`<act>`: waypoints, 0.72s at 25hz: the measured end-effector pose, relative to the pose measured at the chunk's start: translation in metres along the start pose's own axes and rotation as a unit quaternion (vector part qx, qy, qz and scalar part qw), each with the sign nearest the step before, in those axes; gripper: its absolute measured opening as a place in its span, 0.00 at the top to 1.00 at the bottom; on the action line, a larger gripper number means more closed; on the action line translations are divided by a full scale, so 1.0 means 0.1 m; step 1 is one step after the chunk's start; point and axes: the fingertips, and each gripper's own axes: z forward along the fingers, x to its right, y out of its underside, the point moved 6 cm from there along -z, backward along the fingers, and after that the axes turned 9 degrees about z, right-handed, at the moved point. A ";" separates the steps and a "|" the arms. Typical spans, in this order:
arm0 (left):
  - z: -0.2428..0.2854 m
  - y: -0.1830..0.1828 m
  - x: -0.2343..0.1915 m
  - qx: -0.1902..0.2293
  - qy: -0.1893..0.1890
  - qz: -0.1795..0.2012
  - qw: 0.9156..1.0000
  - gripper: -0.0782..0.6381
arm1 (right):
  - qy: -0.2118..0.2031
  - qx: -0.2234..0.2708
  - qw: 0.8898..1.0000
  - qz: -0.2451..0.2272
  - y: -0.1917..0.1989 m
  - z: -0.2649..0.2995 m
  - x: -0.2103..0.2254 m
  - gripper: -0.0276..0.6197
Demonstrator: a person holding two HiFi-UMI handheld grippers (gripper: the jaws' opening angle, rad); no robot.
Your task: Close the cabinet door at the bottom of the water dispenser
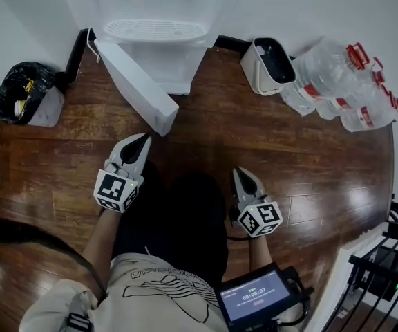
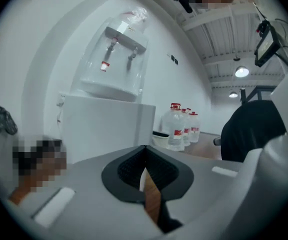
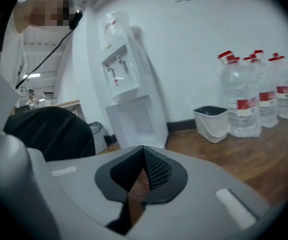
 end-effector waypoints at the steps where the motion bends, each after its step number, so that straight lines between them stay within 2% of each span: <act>1: -0.14 -0.05 -0.09 -0.004 -0.016 0.014 1.000 0.88 | -0.038 -0.003 0.999 -0.015 -0.03 0.25 -0.13 0.95; 3: -0.44 -0.17 -0.29 -0.007 -0.051 0.028 0.998 0.88 | -0.128 -0.008 0.991 -0.032 -0.07 0.73 -0.48 0.95; 5: -0.73 -0.23 -0.47 -0.014 -0.086 0.030 0.996 0.88 | -0.213 -0.015 0.976 -0.035 -0.12 1.09 -0.87 0.95; 7: -0.98 -0.22 -0.56 -0.028 -0.117 0.024 0.992 0.88 | -0.259 -0.015 0.965 -0.027 -0.15 1.30 -1.14 0.95; 8: -1.09 -0.19 -0.57 -0.034 -0.128 0.020 0.991 0.88 | -0.262 -0.009 0.965 -0.020 -0.16 1.35 -1.20 0.95; 11: -1.26 -0.18 -0.58 -0.034 -0.132 0.019 0.990 0.87 | -0.229 -0.004 0.973 -0.030 -0.15 1.48 -1.27 0.95; 12: -1.29 -0.22 -0.57 -0.032 -0.127 0.024 0.991 0.87 | -0.214 -0.012 0.976 -0.046 -0.14 1.52 -1.30 0.75; 13: -1.32 -0.24 -0.54 -0.031 -0.119 0.033 0.992 0.87 | -0.195 -0.020 0.979 -0.060 -0.12 1.54 -1.32 0.42; 14: -1.35 -0.24 -0.50 -0.031 -0.111 0.044 0.992 0.87 | -0.166 -0.023 0.983 -0.071 -0.12 1.53 -1.31 0.38; 16: -1.42 -0.26 -0.46 -0.029 -0.100 0.062 0.993 0.87 | -0.098 -0.002 0.992 -0.081 -0.18 1.53 -1.26 0.42; 18: -1.49 -0.29 -0.48 -0.020 -0.101 0.060 0.993 0.87 | -0.053 0.019 0.995 -0.085 -0.26 1.59 -1.20 0.60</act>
